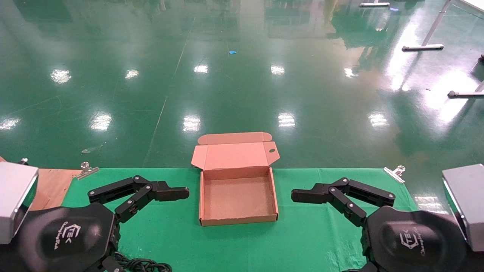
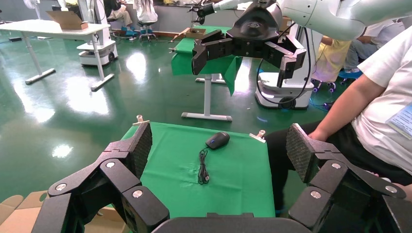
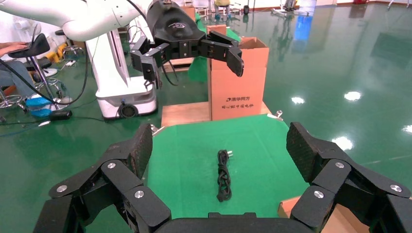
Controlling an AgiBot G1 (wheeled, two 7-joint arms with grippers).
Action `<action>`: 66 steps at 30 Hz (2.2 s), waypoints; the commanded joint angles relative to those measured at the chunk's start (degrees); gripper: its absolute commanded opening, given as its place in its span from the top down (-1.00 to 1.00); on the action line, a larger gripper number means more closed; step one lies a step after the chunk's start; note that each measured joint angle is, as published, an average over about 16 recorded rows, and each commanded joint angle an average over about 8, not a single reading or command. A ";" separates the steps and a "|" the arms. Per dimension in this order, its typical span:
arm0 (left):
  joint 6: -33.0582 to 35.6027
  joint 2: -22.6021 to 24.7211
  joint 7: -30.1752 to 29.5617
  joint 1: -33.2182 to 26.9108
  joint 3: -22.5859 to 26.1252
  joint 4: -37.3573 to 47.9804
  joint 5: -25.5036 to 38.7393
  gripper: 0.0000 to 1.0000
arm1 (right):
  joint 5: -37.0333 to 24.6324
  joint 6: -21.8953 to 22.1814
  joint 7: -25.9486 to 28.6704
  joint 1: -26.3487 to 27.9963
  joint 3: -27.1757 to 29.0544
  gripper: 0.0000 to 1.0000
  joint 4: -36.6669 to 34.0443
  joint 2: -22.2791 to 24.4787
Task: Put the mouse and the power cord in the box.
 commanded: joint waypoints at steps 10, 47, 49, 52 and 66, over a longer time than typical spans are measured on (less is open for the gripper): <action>0.00 0.00 0.00 0.00 0.00 0.00 0.00 -1.00 | 0.00 0.00 0.00 0.00 0.00 -1.00 0.00 0.00; 1.55 0.62 2.41 -1.18 1.40 0.33 3.39 -1.00 | -10.14 -1.98 -0.42 3.69 -3.93 -1.00 2.97 1.63; 1.96 0.73 2.98 -1.50 2.08 1.02 4.86 -1.00 | -13.75 -2.67 -0.73 5.23 -5.58 -1.00 3.17 1.82; 2.64 0.92 4.03 -2.13 3.33 2.26 7.52 -1.00 | -19.67 -3.33 -1.62 7.55 -8.39 -1.00 3.25 1.84; 2.76 5.53 13.18 -10.64 13.35 15.05 29.88 -1.00 | -48.67 -0.69 -7.83 15.41 -21.18 -1.00 -3.57 -5.58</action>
